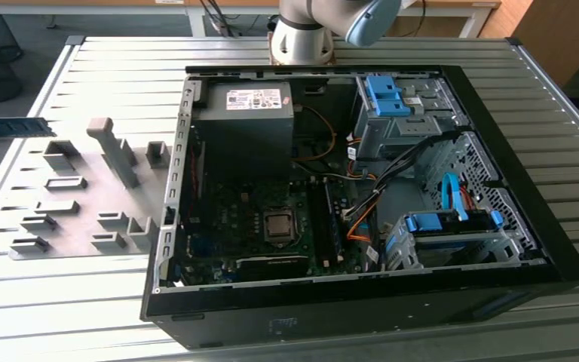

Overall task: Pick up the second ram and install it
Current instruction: 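Pick up the second ram and move it above second insertion slot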

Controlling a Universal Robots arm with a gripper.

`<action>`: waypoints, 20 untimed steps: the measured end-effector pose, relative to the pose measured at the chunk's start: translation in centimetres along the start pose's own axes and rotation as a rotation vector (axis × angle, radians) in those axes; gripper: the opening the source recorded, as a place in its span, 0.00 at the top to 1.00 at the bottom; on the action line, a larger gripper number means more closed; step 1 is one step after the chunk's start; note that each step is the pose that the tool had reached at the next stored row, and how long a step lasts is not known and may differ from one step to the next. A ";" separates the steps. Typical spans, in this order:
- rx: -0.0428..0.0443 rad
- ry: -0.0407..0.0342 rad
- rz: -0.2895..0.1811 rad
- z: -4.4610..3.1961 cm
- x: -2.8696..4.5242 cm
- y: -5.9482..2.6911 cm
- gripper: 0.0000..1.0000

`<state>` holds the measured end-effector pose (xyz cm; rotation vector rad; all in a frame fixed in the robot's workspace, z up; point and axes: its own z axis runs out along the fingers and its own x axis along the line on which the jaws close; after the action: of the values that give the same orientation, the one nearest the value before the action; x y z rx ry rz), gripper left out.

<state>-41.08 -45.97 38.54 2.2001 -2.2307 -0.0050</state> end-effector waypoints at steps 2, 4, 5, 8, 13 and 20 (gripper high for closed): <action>-0.0001 0.0001 0.000 -0.23 0.00 0.00 0.85; 0.0000 0.0001 0.000 -0.48 0.00 0.00 0.85; 0.0000 0.0001 0.000 -0.59 0.00 0.00 0.85; 0.0002 -0.0001 0.000 -0.60 0.00 0.00 0.85; -0.0001 0.0001 0.000 -0.63 0.00 -0.01 0.85; 0.0000 0.0001 0.000 -0.63 -0.01 -0.46 0.85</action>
<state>-40.61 -45.97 39.17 2.2000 -2.2307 -0.0049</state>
